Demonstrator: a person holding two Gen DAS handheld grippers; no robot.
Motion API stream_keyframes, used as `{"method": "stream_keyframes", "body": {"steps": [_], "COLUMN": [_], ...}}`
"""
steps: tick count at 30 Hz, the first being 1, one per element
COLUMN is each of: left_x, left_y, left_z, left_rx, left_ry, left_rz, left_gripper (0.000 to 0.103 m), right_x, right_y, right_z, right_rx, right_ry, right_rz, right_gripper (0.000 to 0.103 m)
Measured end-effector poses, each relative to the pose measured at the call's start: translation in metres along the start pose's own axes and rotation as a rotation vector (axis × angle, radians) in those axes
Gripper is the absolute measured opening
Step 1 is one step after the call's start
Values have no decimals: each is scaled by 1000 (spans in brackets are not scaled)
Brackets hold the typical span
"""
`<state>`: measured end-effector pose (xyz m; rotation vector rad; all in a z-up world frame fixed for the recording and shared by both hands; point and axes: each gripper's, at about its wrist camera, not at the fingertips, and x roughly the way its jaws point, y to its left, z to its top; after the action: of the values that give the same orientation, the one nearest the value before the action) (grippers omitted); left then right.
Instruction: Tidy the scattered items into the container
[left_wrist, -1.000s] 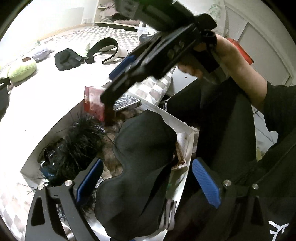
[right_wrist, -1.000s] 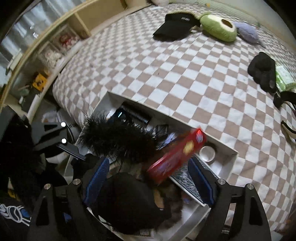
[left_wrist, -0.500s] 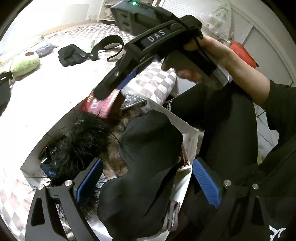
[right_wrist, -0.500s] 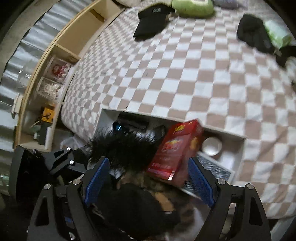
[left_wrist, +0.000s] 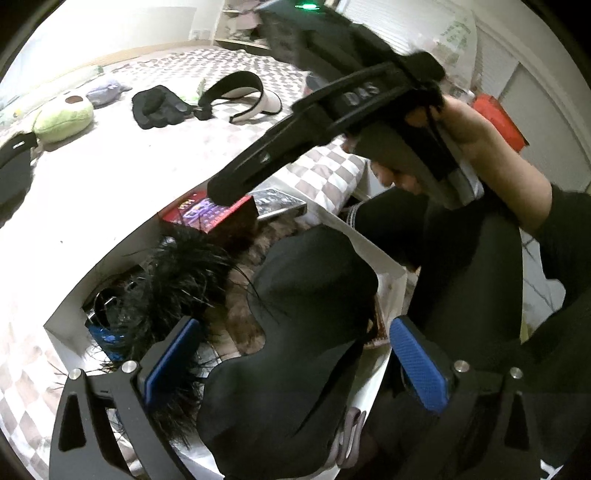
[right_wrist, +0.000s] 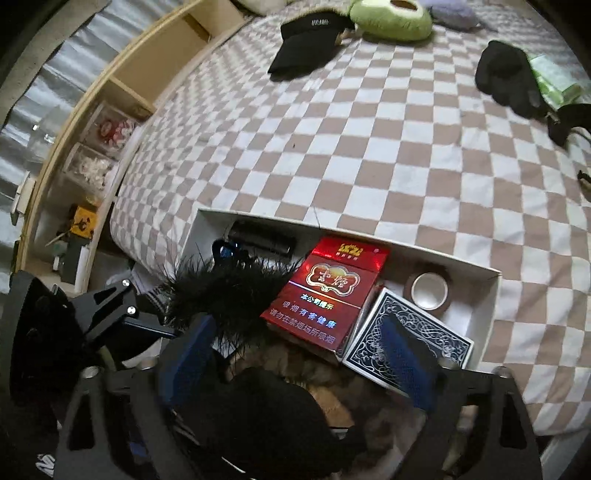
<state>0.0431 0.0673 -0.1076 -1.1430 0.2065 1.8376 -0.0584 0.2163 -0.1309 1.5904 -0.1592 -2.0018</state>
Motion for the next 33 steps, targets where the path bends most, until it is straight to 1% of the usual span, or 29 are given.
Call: {"method": "stream_keyframes", "body": {"steps": [3,9,14,17,21,23,25,28,31,33], "left_x": [-3,-12,-17,-21,-32,-36,-39,-45,-52,-57], "left_y": [2,-1,-6,-4,-1,-3,-7,-10,-10,-10], "left_z": [2,4,5,4,2,1,0,-3,-7,-10], "left_rx": [-34,-74,-92,-142,-218,-232,-218,-215,-242,-252], "left_ry": [-24,-72,-85,-99,-167,-201,-220,-262,-302,-326], "left_rz": [8,66,145,158,176,208,253,299,333,381], "left_gripper": [103,103,103,103,103,103,103,103,103,103], "right_x": [-8,-24,-38,-47,-57,-64,-69,-77,-82,-85], "right_y": [1,4,7,12,22,25,28,32,36,39], "right_z": [-6,-18,-29,-36,-45,-51,-56,-65,-73,-79], "right_rx": [-7,-22,-34,-54,-75,-75,-76,-74,-83,-90], "right_ry": [-46,-139,-216,-265,-324,-360,-397,-446,-493,-522], "right_rz": [-21,-62,-96,-135,-162,-170,-183,-199,-224,-248], "right_gripper": [103,103,103,103,103,103,103,103,103,103]}}
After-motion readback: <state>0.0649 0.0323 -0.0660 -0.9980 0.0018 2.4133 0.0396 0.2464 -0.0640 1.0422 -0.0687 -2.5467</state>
